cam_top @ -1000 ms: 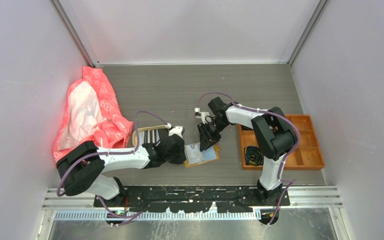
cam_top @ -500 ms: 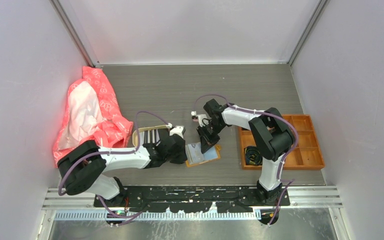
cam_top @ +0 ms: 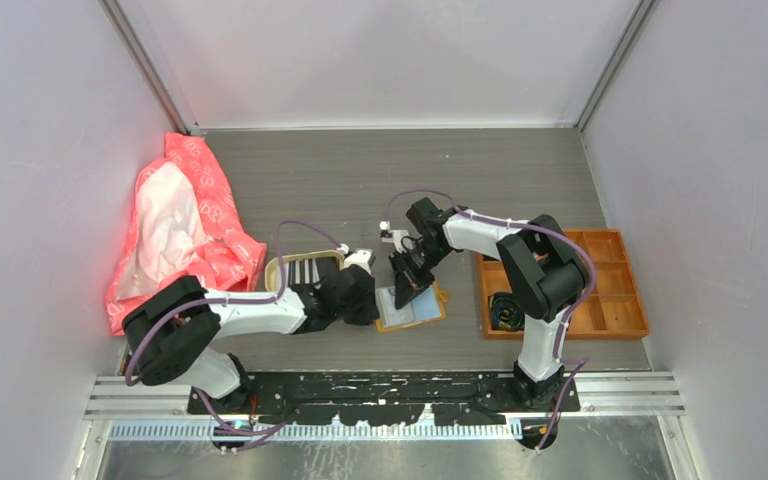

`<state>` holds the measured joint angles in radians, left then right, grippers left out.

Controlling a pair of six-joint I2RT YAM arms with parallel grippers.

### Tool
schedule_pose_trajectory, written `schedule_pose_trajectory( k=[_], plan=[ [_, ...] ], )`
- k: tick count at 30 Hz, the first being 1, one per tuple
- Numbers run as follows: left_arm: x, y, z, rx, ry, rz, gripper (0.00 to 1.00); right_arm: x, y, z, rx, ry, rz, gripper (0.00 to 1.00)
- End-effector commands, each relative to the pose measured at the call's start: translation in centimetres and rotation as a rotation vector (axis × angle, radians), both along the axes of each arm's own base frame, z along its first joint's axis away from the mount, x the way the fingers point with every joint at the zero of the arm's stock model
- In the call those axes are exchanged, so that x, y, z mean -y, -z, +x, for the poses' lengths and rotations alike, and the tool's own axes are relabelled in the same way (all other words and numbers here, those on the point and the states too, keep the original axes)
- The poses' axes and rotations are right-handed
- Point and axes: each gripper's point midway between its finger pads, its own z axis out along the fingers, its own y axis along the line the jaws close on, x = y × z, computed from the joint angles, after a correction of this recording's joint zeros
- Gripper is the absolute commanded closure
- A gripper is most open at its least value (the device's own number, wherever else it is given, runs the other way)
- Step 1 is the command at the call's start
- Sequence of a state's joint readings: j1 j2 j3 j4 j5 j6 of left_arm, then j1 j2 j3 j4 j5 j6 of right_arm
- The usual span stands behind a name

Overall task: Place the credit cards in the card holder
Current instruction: Insert the credit card into the card holder.

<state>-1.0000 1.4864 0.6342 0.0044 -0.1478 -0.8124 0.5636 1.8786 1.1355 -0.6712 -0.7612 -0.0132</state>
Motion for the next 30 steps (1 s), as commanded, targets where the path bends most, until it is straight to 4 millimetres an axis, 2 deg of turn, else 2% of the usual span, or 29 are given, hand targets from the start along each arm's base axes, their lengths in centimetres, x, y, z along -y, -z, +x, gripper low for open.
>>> schedule_pose_trajectory(
  k=[1, 9, 14, 23, 30],
  plan=[
    [-0.2, 0.4, 0.0, -0.017, -0.002, 0.011, 0.83, 0.3, -2.6, 2.2, 0.113, 0.012, 0.037, 0.92],
    [-0.4, 0.4, 0.0, -0.021, -0.005, 0.009, 0.83, 3.6, -0.7, 4.4, 0.259, 0.032, -0.172, 0.92],
    [0.1, 0.4, 0.1, -0.022, -0.001, -0.009, 0.83, 4.2, 0.9, 4.0, 0.213, 0.02, -0.229, 0.92],
    [0.3, 0.5, 0.0, -0.026, 0.005, -0.015, 0.83, 2.6, 1.9, 2.2, 0.128, -0.004, -0.202, 0.92],
    [0.7, 0.7, 0.1, -0.033, 0.011, -0.02, 0.83, 0.6, 1.0, 1.0, 0.038, 0.001, -0.106, 0.92]
  ],
)
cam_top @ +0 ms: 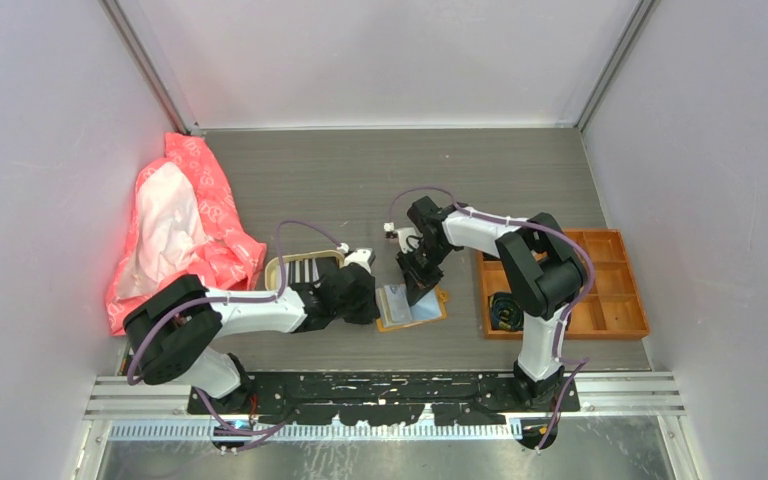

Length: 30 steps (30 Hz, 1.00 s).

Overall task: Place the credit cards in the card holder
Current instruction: Insert the credit card into the card holder.

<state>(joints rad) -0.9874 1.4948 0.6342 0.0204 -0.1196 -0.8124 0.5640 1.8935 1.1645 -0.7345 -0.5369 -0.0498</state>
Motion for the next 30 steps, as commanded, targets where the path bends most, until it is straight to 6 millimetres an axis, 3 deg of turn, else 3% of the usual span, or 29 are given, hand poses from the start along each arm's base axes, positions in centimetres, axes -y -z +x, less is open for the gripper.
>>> schedule_pose_trajectory(
  k=[1, 14, 17, 26, 30],
  plan=[
    [0.4, 0.7, 0.0, -0.021, 0.005, 0.001, 0.84, -2.6, -1.4, -0.7, -0.071, 0.004, 0.118, 0.91],
    [0.2, 0.7, 0.0, -0.019, 0.004, 0.01, 0.84, -1.8, -4.0, 0.8, -0.074, 0.071, 0.232, 0.89],
    [0.1, 0.7, 0.0, -0.017, 0.002, 0.009, 0.84, -1.7, -4.3, 1.0, -0.076, 0.08, 0.246, 0.8],
    [-0.1, 0.5, 0.0, -0.014, 0.001, 0.011, 0.84, 0.0, -2.5, 1.3, -0.032, 0.106, 0.127, 0.58],
    [0.1, 0.5, 0.0, -0.015, 0.006, 0.012, 0.84, 0.1, -1.5, 1.1, -0.06, 0.107, 0.109, 0.56]
  ],
)
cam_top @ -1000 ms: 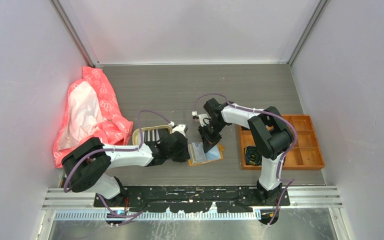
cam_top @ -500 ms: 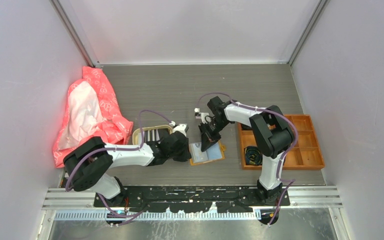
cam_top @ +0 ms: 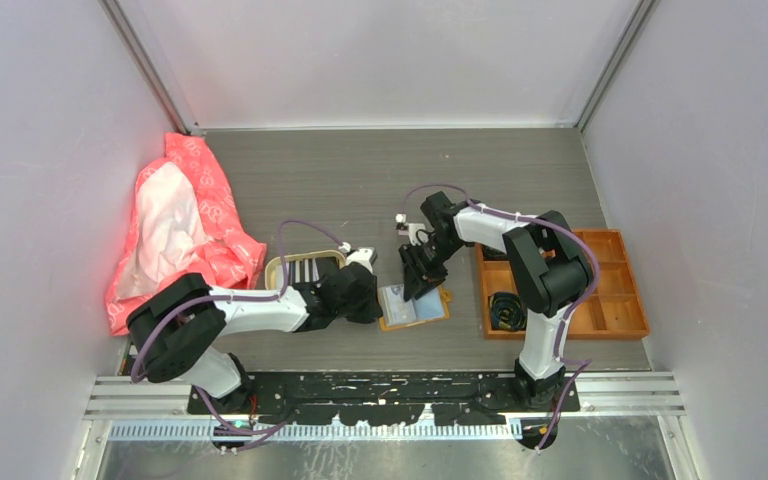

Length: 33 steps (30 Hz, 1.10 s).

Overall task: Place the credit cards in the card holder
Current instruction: Insert the credit card into the card holder.

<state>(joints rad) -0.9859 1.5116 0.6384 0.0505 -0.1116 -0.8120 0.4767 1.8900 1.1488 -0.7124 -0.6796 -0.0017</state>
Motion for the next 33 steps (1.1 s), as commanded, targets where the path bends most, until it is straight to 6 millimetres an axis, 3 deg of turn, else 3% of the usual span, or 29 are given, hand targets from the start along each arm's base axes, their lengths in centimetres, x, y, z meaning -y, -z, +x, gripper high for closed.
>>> schedule_pose_trajectory(
  k=[1, 9, 18, 23, 27, 33],
  plan=[
    [-0.4, 0.5, -0.2, -0.019, 0.003, 0.028, 0.84, -0.1, -0.1, 0.1, 0.018, 0.002, -0.013, 0.56],
    [-0.4, 0.4, -0.2, -0.02, 0.005, 0.026, 0.84, -2.5, -1.6, -1.6, -0.059, -0.015, 0.11, 0.61],
    [-0.1, 0.4, 0.0, -0.023, 0.008, 0.024, 0.84, -3.4, -2.2, -2.1, -0.083, -0.027, 0.146, 0.69],
    [-0.3, 0.4, 0.0, -0.021, 0.005, 0.03, 0.84, -3.1, -2.9, -1.7, -0.053, -0.033, 0.147, 0.68],
    [-1.0, -0.2, 0.0, -0.013, -0.003, 0.04, 0.84, -1.8, -3.6, -0.3, 0.03, -0.053, 0.124, 0.61],
    [-2.4, -3.0, 0.2, 0.038, 0.004, 0.054, 0.8, -0.5, -5.4, 1.0, 0.145, -0.077, 0.139, 0.59]
  ],
)
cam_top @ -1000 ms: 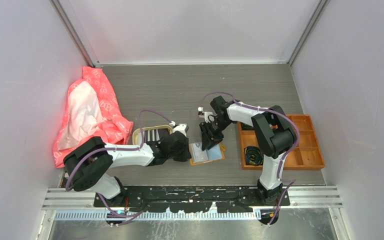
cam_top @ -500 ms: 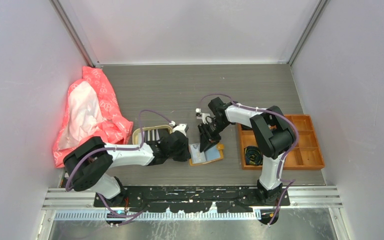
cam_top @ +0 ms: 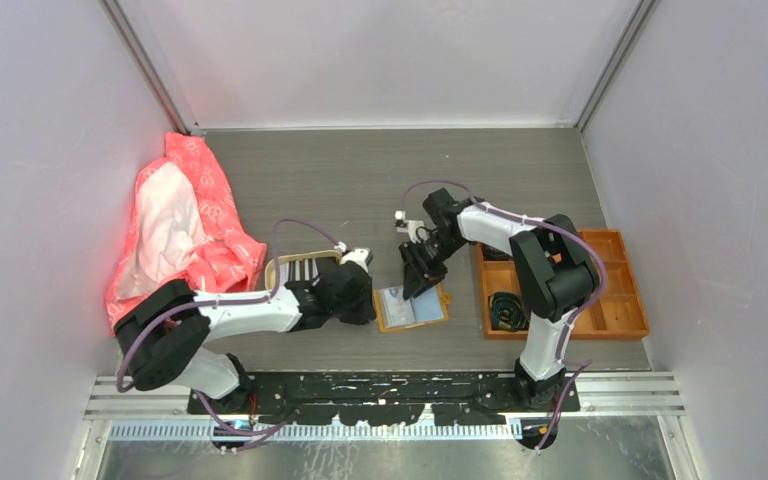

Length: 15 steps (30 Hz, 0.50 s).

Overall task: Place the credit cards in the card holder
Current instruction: Insert the credit card into the card holder, then pick up the credit card from the storage box.

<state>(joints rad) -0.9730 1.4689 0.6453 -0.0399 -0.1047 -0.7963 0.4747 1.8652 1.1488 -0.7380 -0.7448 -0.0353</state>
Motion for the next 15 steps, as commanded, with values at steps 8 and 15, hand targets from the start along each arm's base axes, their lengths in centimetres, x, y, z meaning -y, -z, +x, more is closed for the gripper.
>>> schedule_pose_trajectory(
  k=[8, 15],
  plan=[
    [-5.4, -8.0, 2.0, 0.182, -0.027, 0.056, 0.59, 0.3, -7.5, 2.0, 0.314, -0.099, 0.133, 0.59],
    [-10.9, -10.5, 5.1, 0.196, -0.18, -0.066, 0.36, 0.4, -11.4, 3.6, 0.53, -0.1, 0.162, 0.56]
  ],
)
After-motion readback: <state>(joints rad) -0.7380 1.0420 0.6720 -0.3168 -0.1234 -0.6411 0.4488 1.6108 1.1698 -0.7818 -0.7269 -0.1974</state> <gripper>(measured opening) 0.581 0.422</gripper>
